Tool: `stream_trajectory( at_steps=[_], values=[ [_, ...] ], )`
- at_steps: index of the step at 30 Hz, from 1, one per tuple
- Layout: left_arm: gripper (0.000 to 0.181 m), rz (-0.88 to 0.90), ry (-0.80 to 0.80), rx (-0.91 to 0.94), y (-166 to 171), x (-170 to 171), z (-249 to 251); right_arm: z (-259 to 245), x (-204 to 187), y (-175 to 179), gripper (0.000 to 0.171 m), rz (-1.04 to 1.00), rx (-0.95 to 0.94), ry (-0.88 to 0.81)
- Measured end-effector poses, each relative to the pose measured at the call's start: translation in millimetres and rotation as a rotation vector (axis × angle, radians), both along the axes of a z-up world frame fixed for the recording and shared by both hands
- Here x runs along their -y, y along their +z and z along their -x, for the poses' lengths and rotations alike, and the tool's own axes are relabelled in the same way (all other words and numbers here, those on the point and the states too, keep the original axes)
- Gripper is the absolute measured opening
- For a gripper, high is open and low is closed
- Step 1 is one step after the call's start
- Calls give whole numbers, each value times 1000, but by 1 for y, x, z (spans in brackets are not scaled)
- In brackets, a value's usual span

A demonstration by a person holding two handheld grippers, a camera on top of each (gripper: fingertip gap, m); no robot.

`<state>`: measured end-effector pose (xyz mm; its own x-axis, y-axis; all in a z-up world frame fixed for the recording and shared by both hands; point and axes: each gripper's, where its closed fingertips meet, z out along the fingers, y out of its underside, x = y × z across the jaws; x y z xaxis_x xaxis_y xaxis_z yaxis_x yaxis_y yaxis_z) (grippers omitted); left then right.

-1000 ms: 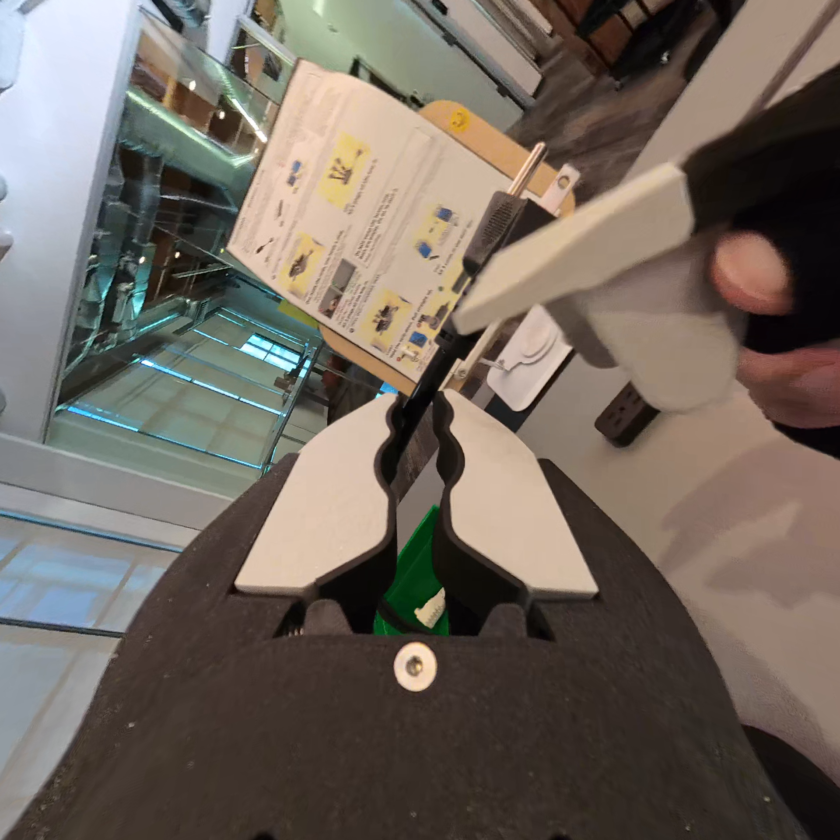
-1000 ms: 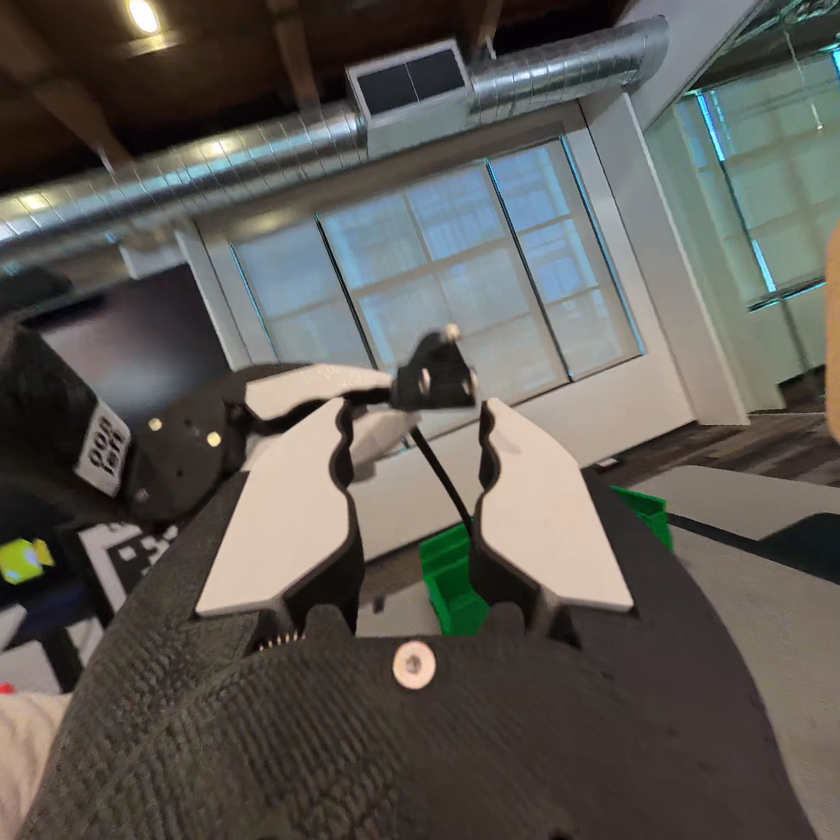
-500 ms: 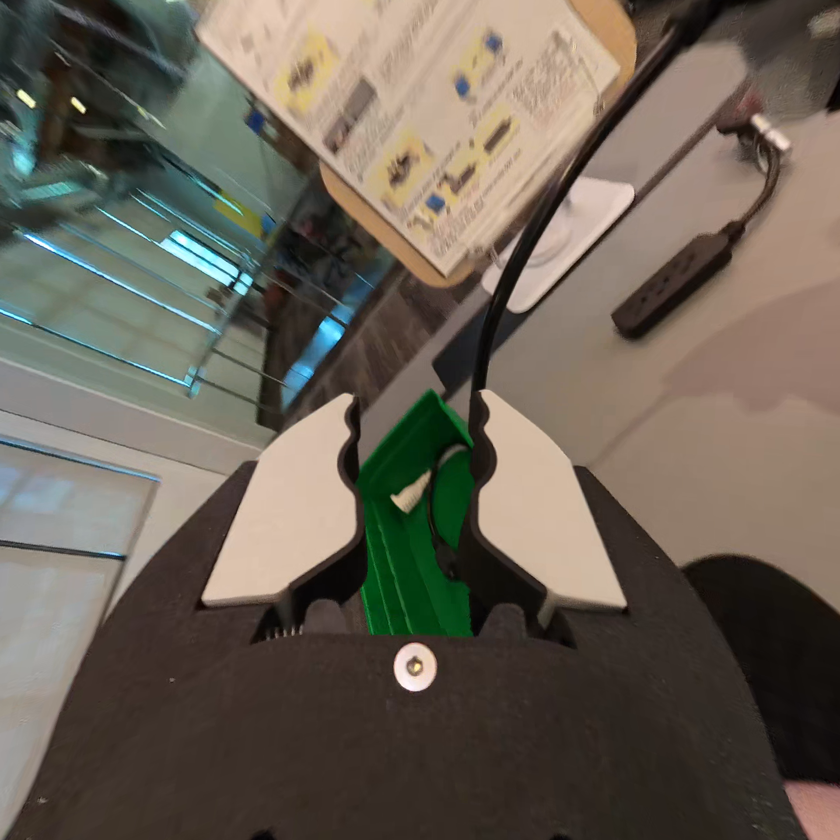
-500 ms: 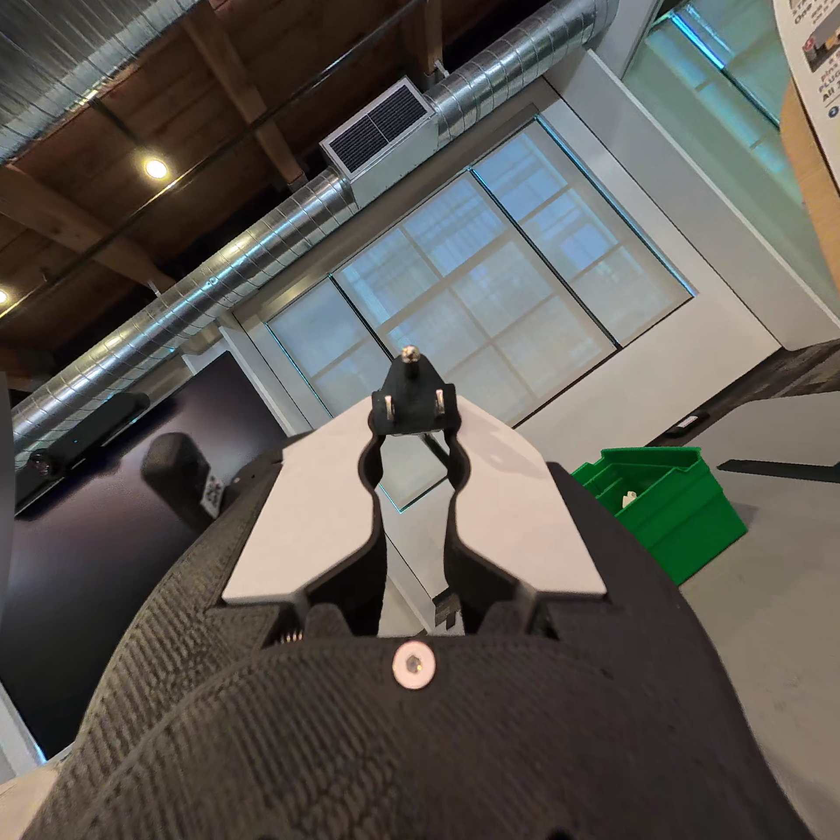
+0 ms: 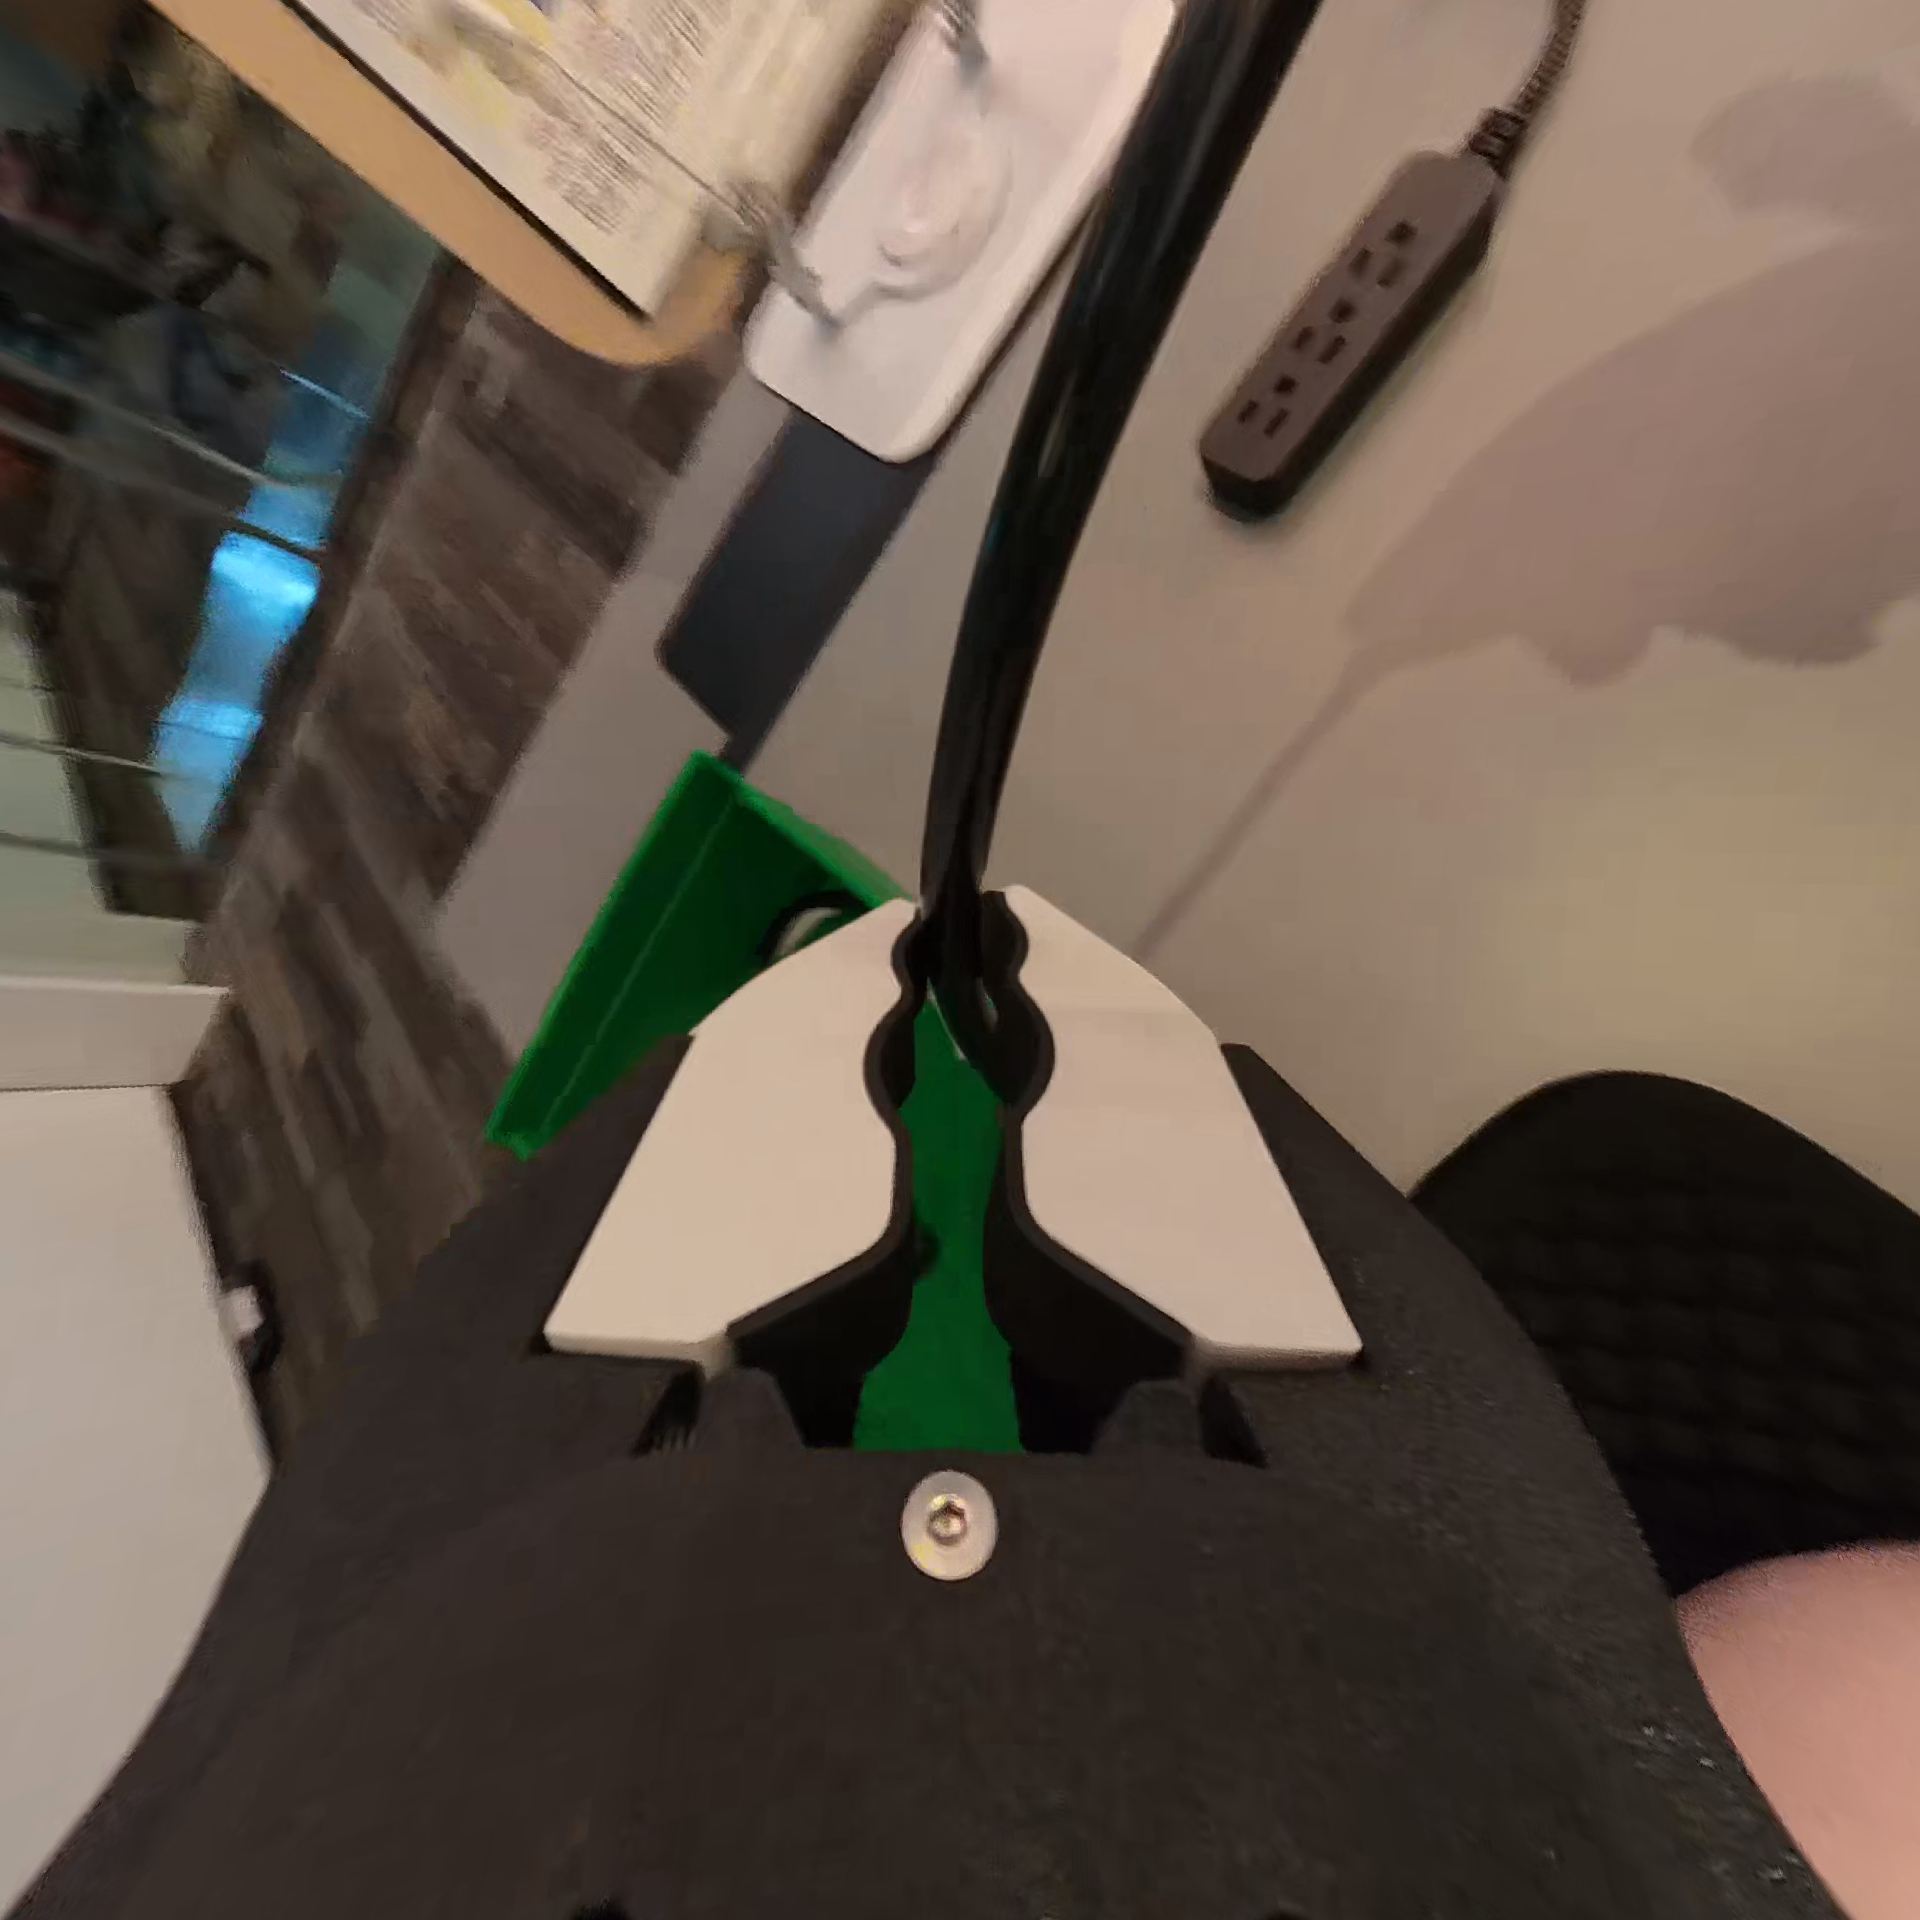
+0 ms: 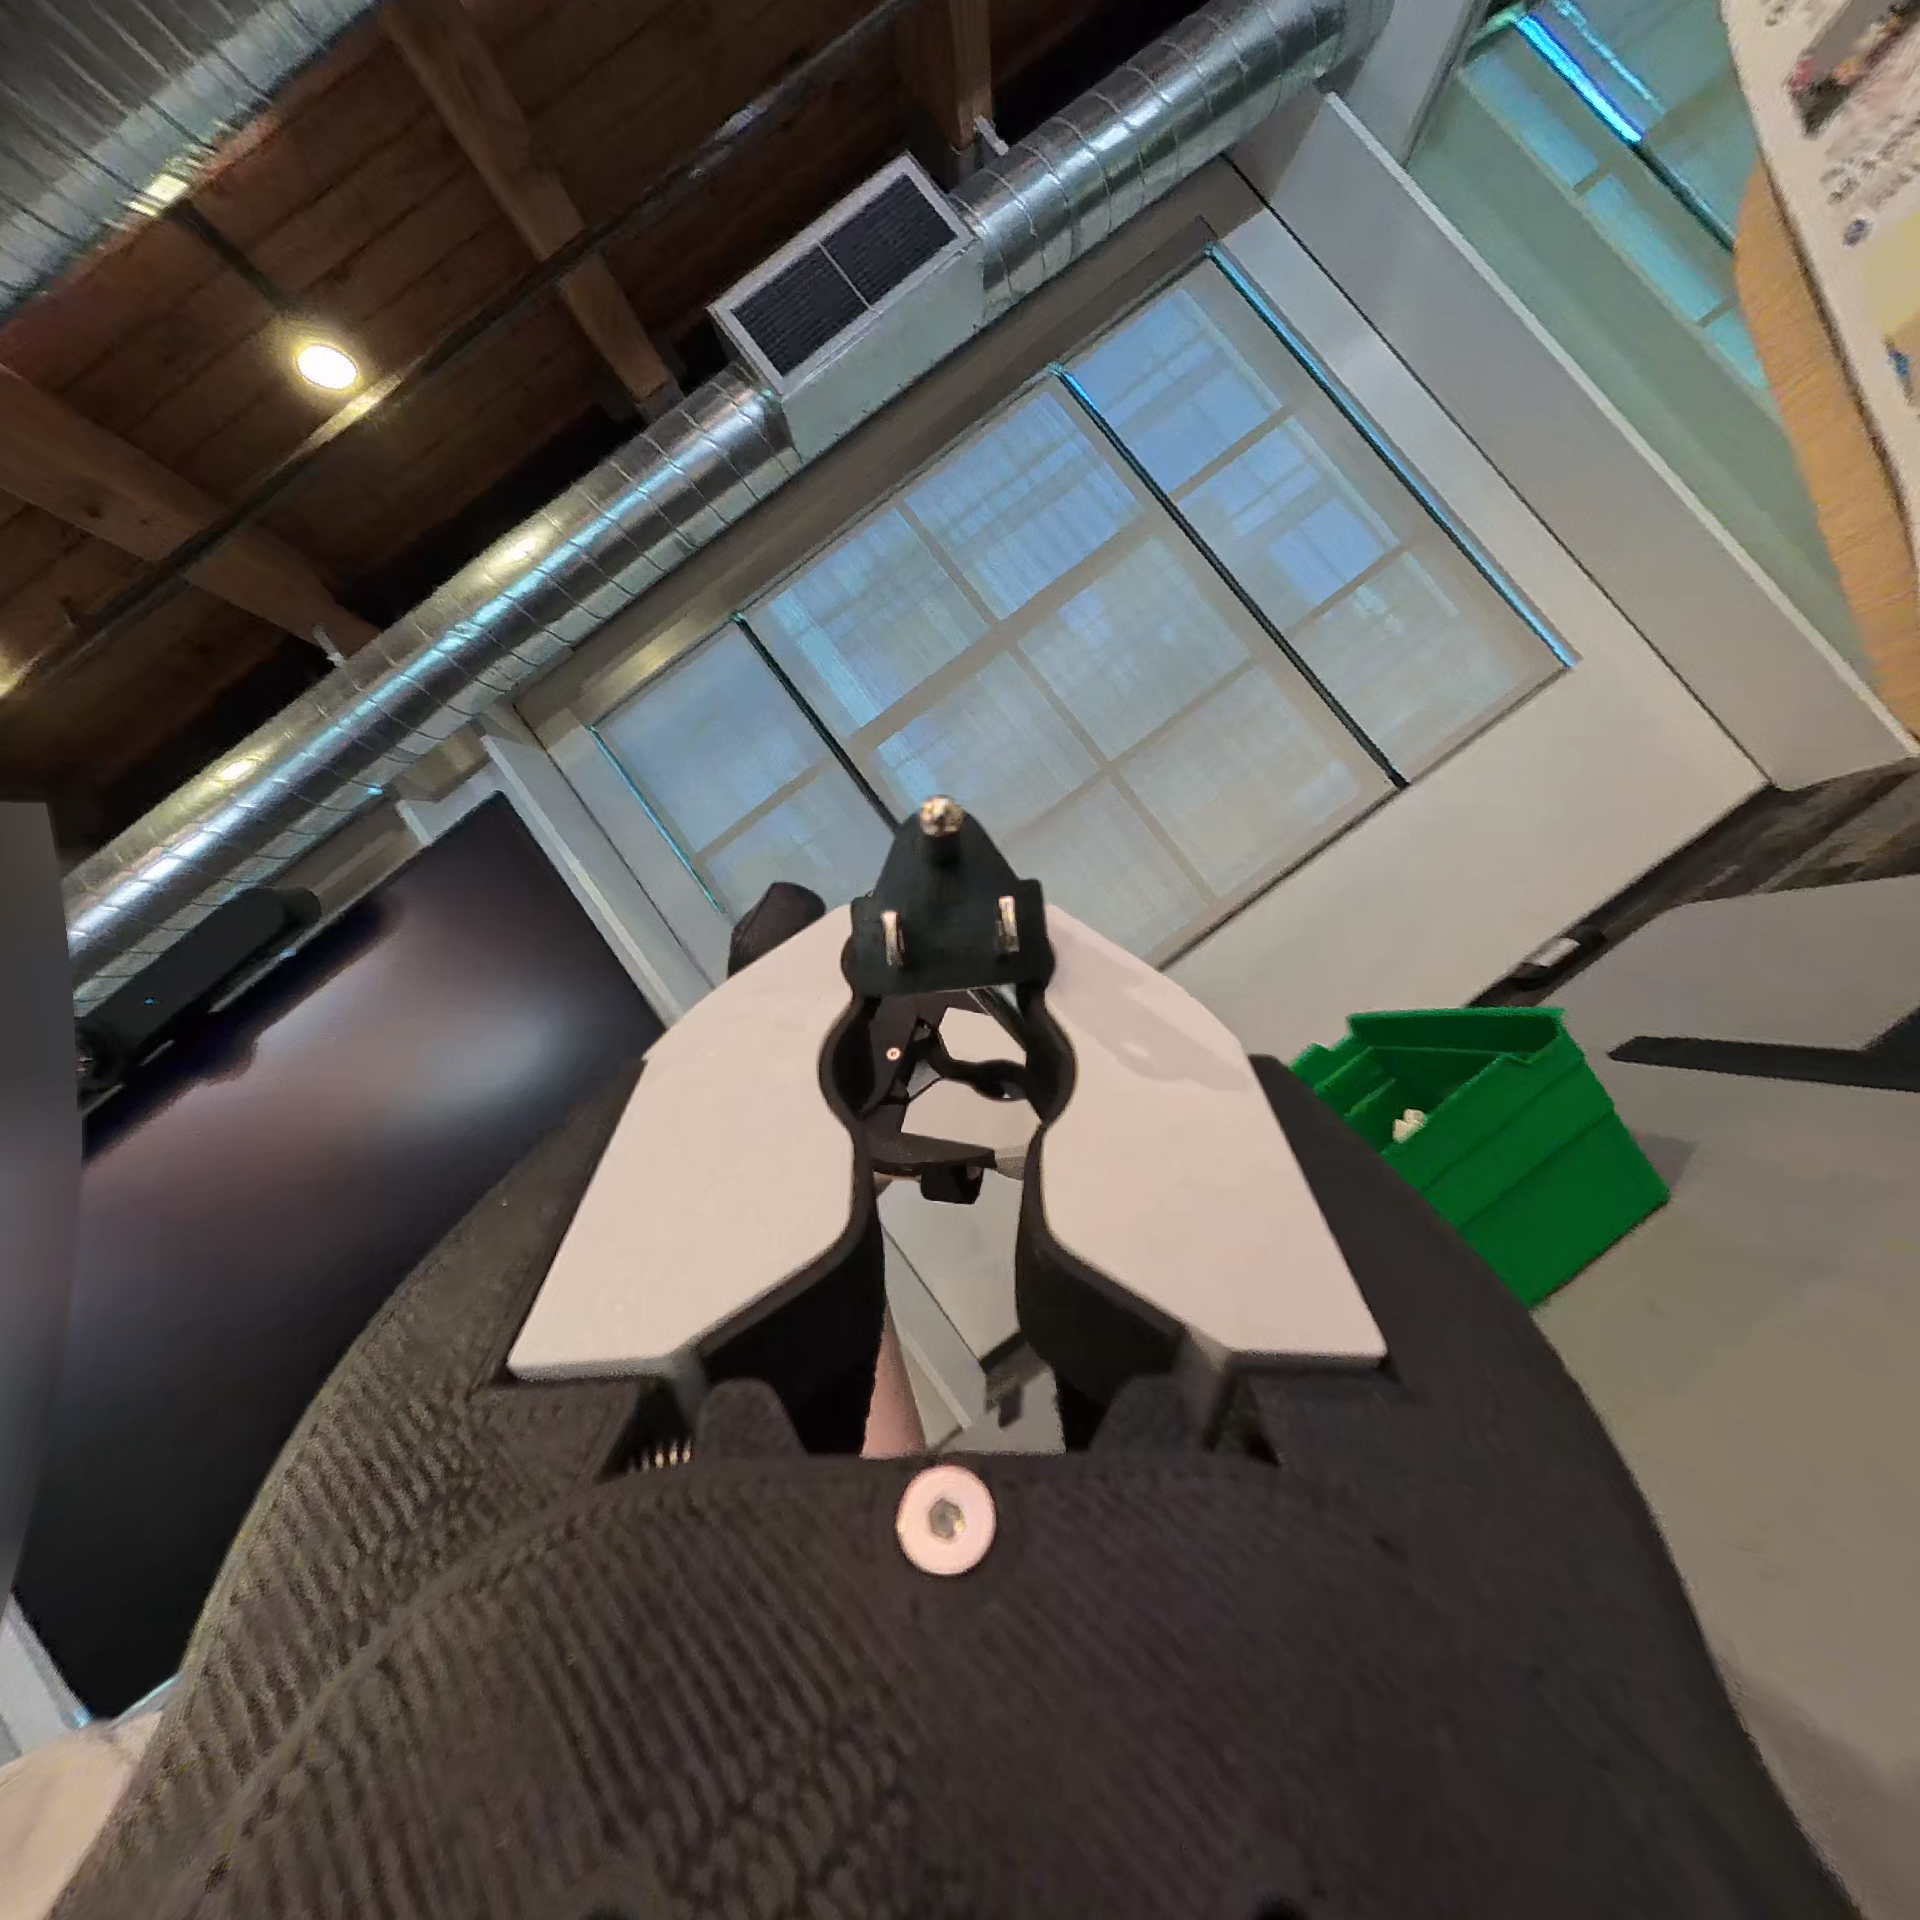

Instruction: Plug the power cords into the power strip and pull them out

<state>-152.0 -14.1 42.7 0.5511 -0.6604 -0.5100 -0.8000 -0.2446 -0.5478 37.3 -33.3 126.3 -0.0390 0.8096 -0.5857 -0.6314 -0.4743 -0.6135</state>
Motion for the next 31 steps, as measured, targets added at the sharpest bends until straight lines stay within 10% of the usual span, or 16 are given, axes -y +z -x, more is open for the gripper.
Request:
stream_trajectory(
  at_steps=[1,6,11,17,24,31],
  values=[
    [10,-92,8,-5,19,7,-3,-3,5,9,25,-28,-36,14],
    [10,-422,-152,142,92,60,-76,-60,34,69,26,-237,-185,-26],
    [25,-94,-500,181,26,69,-193,-135,13,80,25,-205,-128,-116],
    [61,-26,-495,320,3,28,-237,-151,-7,33,25,-259,385,-194],
    [56,-157,-336,667,62,14,-229,-109,-41,-31,25,-368,1006,-427],
    [47,-188,-250,650,51,1,-234,-48,-37,-69,25,-514,1262,-398]
  ],
)
